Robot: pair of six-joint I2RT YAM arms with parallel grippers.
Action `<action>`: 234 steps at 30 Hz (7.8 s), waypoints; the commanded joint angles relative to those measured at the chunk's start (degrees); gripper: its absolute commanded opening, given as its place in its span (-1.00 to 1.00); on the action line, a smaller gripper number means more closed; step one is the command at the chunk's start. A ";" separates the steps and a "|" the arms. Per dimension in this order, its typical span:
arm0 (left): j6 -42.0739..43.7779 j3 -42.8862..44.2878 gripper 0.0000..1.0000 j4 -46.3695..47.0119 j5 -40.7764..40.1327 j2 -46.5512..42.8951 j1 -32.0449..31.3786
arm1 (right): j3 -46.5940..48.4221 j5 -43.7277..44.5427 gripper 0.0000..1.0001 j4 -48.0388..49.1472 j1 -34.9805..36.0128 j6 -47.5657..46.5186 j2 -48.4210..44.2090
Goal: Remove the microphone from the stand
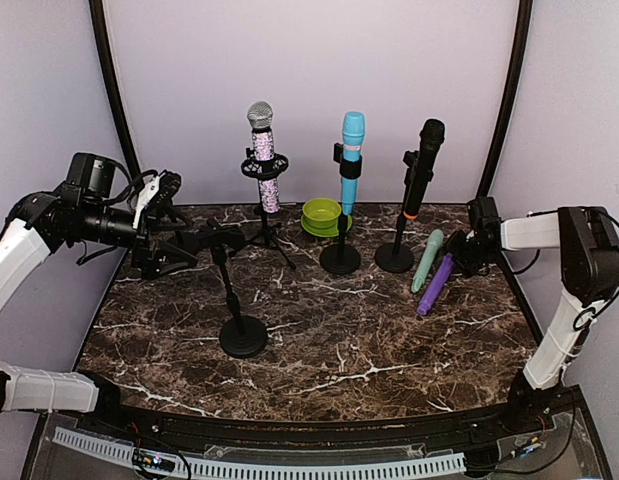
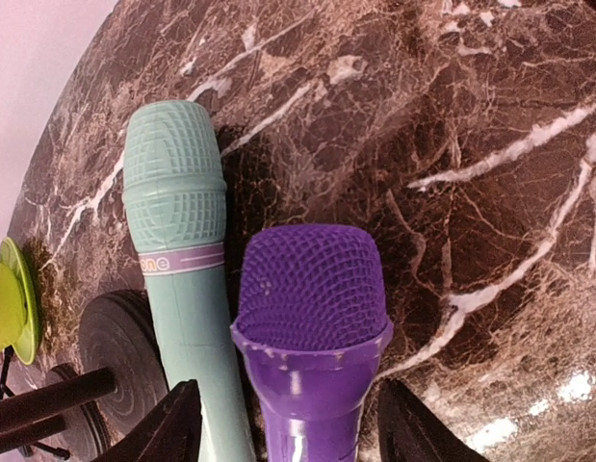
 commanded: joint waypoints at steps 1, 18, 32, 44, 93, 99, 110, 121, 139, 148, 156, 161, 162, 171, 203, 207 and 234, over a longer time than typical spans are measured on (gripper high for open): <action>-1.23 -0.39 0.98 1.47 -0.23 -0.77 0.11 | -1.71 -2.31 0.30 3.19 -0.23 0.48 -2.36; -8.07 0.62 0.98 4.01 2.44 1.80 5.90 | -4.96 9.95 0.46 3.59 19.38 -4.69 -21.03; -14.92 -0.66 0.98 8.16 4.22 1.70 10.79 | 2.83 27.49 0.43 21.32 66.39 -33.10 -7.78; -13.54 -1.75 0.98 8.06 3.99 -0.03 11.55 | 16.31 25.31 0.48 35.10 71.85 -42.26 12.03; -8.76 -19.11 0.48 10.51 8.43 -5.24 6.51 | 34.54 16.11 -1.00 29.77 67.67 -30.00 11.34; -10.85 -19.02 0.44 14.26 5.56 -4.02 3.62 | 41.11 16.02 -1.00 26.66 69.04 -31.00 13.87; -12.10 -18.34 -0.47 12.97 11.64 -2.34 3.52 | 43.50 14.59 -1.00 27.63 69.61 -31.17 14.00; -12.73 -14.50 -1.00 12.51 12.40 -2.21 3.55 | 44.33 14.89 0.41 21.74 68.86 -25.45 13.75; -15.78 -11.64 -1.00 18.18 4.40 -3.20 3.44 | 50.50 22.58 0.22 12.25 68.38 -17.99 17.02; -15.95 -11.55 -1.00 18.45 4.79 -3.55 3.44 | 60.06 26.00 0.08 5.51 68.38 -18.01 23.07; -16.28 -11.40 -1.00 18.42 5.95 -3.62 3.37 | 60.99 26.14 -0.38 6.91 68.37 -18.15 23.43; -15.84 -11.34 -1.00 17.40 7.24 -3.71 3.37 | 55.40 24.32 -0.63 13.40 68.35 -19.30 19.97; -15.88 -11.36 -1.00 17.14 7.58 -3.70 3.38 | 54.45 23.74 -0.65 14.42 68.38 -19.63 19.40; -18.30 -10.48 -1.00 15.99 14.31 -3.11 3.35 | 45.67 9.44 -0.89 28.36 67.97 -22.14 13.10; -53.84 -14.39 -1.00 41.75 38.61 -4.29 2.15 | 45.01 -49.42 -0.03 68.74 62.23 6.91 15.07; -53.06 -13.31 -1.00 41.63 37.96 -3.85 2.18 | 38.94 -37.16 0.59 55.53 61.18 -1.97 10.68; -33.47 -9.01 -1.00 26.36 26.91 -3.64 2.20 | 55.91 21.21 -0.20 11.04 70.59 -27.15 14.29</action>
